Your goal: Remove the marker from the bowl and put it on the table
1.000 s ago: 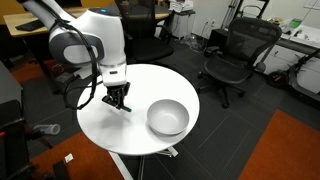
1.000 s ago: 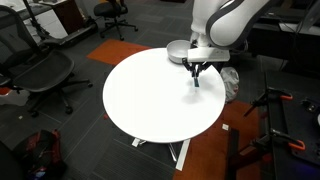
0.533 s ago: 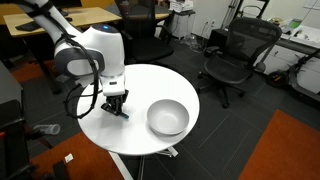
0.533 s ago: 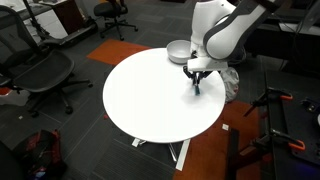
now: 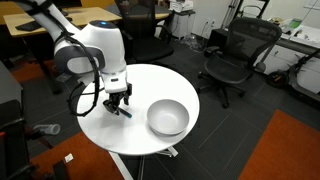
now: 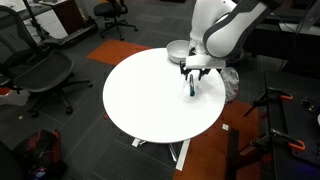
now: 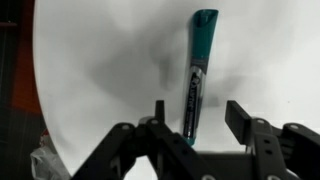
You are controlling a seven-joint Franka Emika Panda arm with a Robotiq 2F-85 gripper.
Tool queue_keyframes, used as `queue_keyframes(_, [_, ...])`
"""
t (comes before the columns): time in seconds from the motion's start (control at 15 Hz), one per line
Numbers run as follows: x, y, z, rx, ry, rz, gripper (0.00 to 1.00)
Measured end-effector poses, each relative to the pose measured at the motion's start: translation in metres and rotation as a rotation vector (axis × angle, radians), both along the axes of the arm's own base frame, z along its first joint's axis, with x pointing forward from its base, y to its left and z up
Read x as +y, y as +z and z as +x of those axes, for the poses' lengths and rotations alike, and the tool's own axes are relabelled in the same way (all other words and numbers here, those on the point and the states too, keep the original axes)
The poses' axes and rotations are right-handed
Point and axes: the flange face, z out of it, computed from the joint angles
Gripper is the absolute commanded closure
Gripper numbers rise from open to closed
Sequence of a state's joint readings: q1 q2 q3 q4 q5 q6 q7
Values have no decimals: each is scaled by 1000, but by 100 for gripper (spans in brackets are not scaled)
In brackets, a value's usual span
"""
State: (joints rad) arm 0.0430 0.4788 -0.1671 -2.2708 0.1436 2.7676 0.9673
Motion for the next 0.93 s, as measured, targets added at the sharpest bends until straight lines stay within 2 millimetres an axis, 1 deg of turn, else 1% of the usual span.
queue_keyframes(0.07, [0,8,2,-16,2,-1,0])
queue_keyframes(0.2, [1,28,3,-47,7,-2,0])
queue_keyframes(0.47, [2,72,-3,-111,20,1,0])
queue_keyframes(0.6, [4,91,-6,-138,26,4,0])
queue_keyframes(0.8, [6,109,-11,-162,43,1,0])
queue_keyframes(0.93, [6,112,-13,-165,44,2,0])
